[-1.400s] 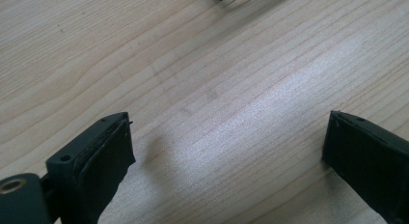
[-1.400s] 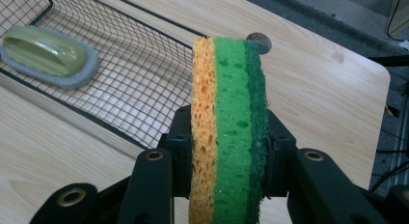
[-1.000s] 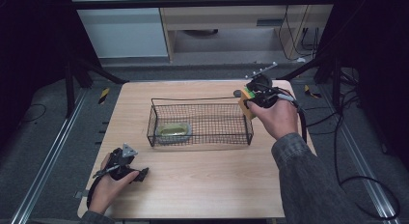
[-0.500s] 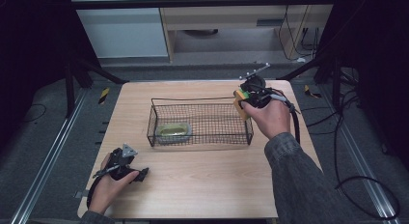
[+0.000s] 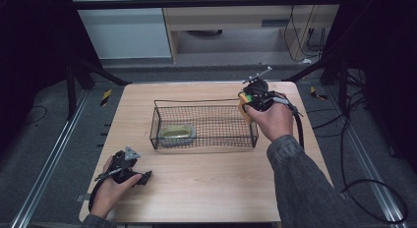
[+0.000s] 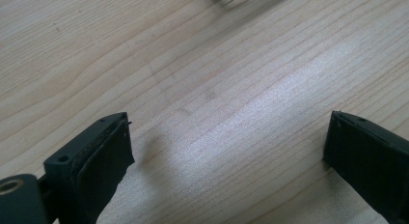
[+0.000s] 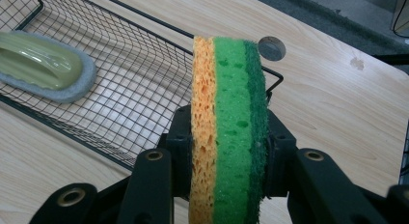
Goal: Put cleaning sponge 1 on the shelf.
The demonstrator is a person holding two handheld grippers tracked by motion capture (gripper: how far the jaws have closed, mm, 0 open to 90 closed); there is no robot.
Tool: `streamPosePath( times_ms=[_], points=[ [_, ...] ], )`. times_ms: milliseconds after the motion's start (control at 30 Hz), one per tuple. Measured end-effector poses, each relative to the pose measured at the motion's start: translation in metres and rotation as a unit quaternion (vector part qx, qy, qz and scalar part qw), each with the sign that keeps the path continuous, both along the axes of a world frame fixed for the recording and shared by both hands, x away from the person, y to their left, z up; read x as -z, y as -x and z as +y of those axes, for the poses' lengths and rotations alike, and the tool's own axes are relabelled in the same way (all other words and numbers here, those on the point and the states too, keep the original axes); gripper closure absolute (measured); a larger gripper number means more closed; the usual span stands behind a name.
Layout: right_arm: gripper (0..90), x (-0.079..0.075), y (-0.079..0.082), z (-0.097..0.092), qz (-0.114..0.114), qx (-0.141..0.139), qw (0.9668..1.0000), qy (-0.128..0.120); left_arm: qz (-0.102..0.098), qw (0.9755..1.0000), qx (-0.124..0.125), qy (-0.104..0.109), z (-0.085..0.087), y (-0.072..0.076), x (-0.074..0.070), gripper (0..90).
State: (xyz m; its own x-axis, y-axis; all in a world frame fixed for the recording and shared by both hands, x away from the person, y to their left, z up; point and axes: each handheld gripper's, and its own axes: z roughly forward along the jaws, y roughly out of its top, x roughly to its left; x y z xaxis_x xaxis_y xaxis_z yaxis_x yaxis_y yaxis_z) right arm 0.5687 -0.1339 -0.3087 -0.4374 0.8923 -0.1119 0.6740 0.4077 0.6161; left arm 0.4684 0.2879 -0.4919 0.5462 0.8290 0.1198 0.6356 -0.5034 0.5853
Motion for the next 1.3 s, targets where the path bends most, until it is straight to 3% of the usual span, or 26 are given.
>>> streamPosePath(
  times_ms=[667, 1300],
  points=[
    [64.0, 0.032, -0.016, 0.01, 0.021, 0.005, 0.9997, 0.01, 0.0, 1.0, 0.002, 0.005, 0.0, 0.0, 0.001, 2.1],
    [63.6, 0.058, -0.029, 0.014, 0.039, 0.02, 0.999, 0.005, 0.001, 1.0, 0.005, 0.007, 0.0, -0.001, 0.001, 1.8]
  ],
)
